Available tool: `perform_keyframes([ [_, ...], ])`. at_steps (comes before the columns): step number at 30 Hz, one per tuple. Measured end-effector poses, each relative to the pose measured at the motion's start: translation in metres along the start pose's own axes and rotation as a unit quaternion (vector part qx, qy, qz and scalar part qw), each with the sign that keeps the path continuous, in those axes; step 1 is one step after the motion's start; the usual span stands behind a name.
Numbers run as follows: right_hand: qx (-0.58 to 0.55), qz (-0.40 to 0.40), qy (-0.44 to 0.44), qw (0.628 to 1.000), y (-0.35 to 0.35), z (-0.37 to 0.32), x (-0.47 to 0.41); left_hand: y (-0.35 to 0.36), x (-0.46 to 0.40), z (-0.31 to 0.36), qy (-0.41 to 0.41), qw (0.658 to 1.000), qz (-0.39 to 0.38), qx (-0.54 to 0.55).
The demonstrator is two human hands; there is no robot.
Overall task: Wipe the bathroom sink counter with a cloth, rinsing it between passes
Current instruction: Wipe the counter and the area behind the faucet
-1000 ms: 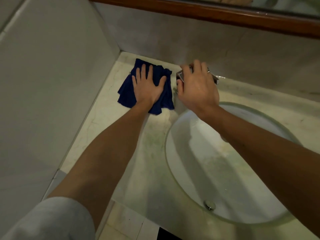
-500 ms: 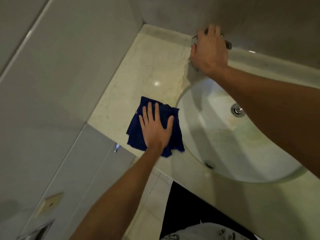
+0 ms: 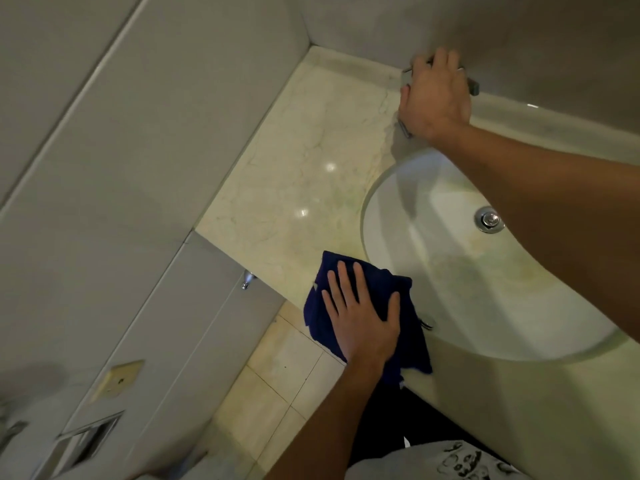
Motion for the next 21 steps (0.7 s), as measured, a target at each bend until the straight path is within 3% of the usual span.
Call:
perform_keyframes([
  [9,0.002,0.017,0.003,1.000,0.004,0.002,0.002,-0.034,-0.164,0.017,0.102,0.995,0.011,0.006],
  [15,0.011,0.036,0.007,0.999,0.006,0.000,0.000,-0.050,-0.279,0.050,0.181,0.983,-0.021,0.000],
  [21,0.012,0.019,0.014,1.000,0.001,-0.002,0.000,-0.060,-0.324,0.064,0.240,0.970,-0.036,-0.013],
])
Point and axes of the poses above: each hand's wrist, its own x-axis away from the middle knuckle, its own y-axis out of the palm, z = x × y, the point moved 2 cm from there along -x, towards the middle knuckle, and after that the axes turned 15 degrees about x, right-handed, at the moved point
